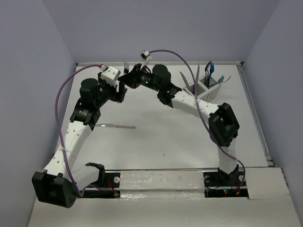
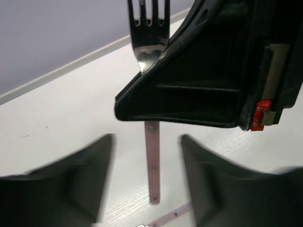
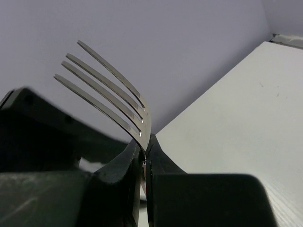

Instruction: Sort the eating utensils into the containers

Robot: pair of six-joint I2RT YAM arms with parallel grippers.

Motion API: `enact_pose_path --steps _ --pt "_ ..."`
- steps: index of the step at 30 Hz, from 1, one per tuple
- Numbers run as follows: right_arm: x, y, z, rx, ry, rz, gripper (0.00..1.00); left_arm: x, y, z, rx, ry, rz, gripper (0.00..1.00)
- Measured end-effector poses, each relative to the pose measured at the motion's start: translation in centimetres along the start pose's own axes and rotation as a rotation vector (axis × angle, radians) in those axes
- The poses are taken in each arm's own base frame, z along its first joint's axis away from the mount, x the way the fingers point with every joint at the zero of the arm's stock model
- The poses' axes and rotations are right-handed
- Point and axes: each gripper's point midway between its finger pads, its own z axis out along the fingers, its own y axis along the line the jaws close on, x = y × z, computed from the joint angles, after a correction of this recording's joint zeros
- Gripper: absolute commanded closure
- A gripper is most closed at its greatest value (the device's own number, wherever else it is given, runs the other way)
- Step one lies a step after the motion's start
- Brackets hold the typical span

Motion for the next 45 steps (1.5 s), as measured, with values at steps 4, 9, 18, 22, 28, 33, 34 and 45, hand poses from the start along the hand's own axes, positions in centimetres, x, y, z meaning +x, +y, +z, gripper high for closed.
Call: enact_pose_path --steps 4,9,18,22,28,33,34,45 --pt "-0.2 -2.6 -2.9 0.152 0.021 -0.107 1.0 1.3 1.2 -0.2 -0.068 0.024 0.038 0.01" --pt "-9.9 -7.6 -12.5 0.486 -0.106 -0.315 1.0 4.6 4.5 -0.9 -0.255 0.094 0.108 0.01" --pt "-25.6 -13.1 -32.5 1.202 -0.427 -0.651 1.0 12.1 9.0 -3.1 -0.48 0.271 0.167 0.01" --pt "-23.4 -19.1 -35.8 1.366 -0.309 -0.647 1.0 13.1 10.8 -4.1 -0.539 0.287 0.152 0.01" --pt "-18.6 -26.2 -38.7 1.48 -0.129 -0.56 1.0 14.3 12.0 -4.9 -0.57 0.296 0.135 0.01" --pt "-18.2 -27.5 -39.1 1.464 -0.161 -0.494 1.0 14.9 12.3 -5.1 -0.571 0.3 0.128 0.01" --pt "-17.8 -28.0 -39.2 1.461 -0.156 -0.48 1.0 15.0 12.2 -5.1 -0.569 0.302 0.127 0.01" --pt "-12.5 -31.5 -38.7 1.432 -0.032 -0.382 0.41 15.7 12.7 -5.5 -0.576 0.312 0.117 0.01"
